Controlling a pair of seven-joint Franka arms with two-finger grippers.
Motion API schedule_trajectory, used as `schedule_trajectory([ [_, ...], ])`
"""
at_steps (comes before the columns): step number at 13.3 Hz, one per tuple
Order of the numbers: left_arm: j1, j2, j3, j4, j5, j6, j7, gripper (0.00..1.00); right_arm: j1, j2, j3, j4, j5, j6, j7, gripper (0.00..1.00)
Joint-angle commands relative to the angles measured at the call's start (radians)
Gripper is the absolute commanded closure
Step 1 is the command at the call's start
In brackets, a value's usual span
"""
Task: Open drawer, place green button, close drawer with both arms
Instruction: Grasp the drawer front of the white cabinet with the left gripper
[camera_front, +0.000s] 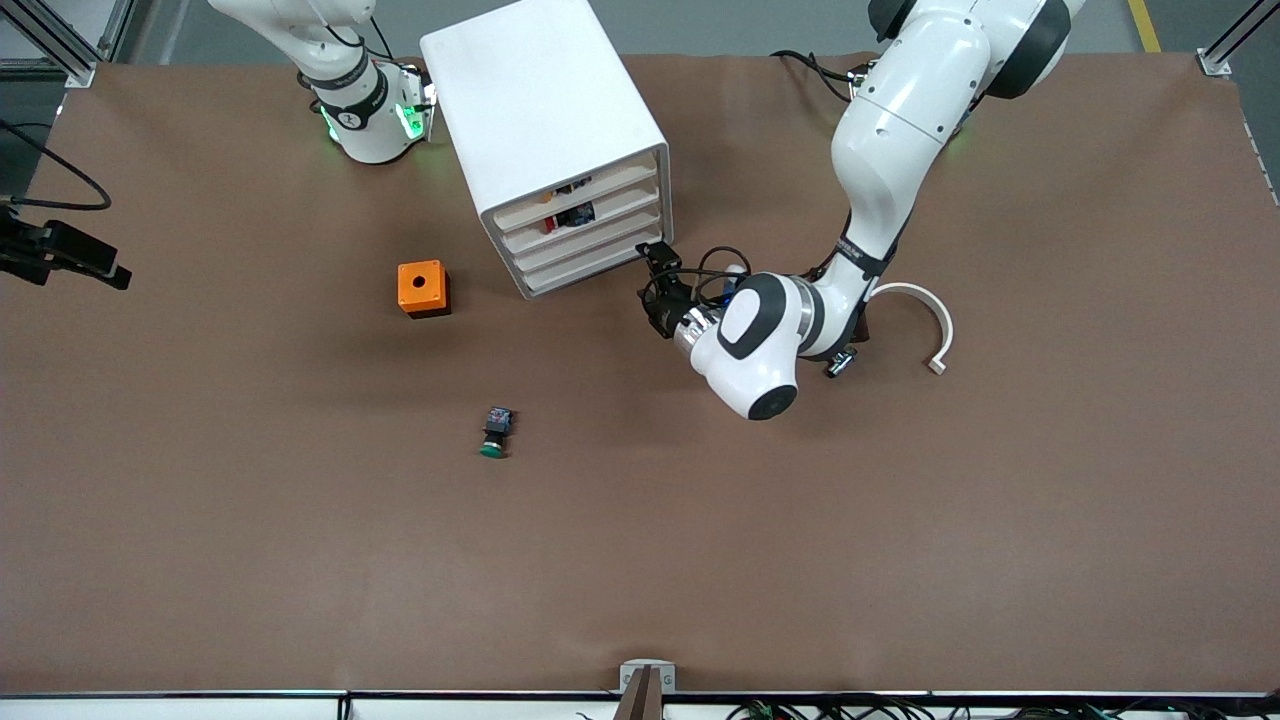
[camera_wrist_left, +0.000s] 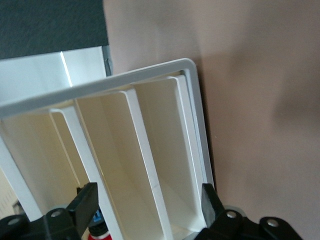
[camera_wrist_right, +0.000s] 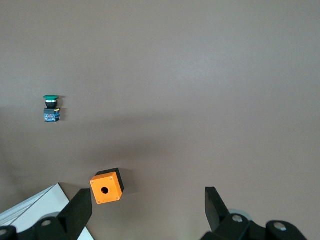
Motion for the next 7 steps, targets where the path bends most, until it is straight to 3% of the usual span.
schedule_trajectory([
  [1, -0.043, 0.034, 0.006, 0.022, -0.024, 0.008, -0.069, 0.09, 0.011, 0.022, 0.011, -0.001, 0.004, -0.004, 0.075, 0.0],
  [3, -0.088, 0.037, 0.011, 0.032, -0.026, 0.079, -0.159, 0.09, 0.031, 0.05, 0.011, -0.001, 0.014, -0.003, 0.151, 0.0],
  [7, -0.143, 0.107, 0.006, 0.068, -0.079, 0.097, -0.199, 0.15, 0.095, 0.102, 0.013, -0.003, 0.02, -0.001, 0.322, 0.0],
])
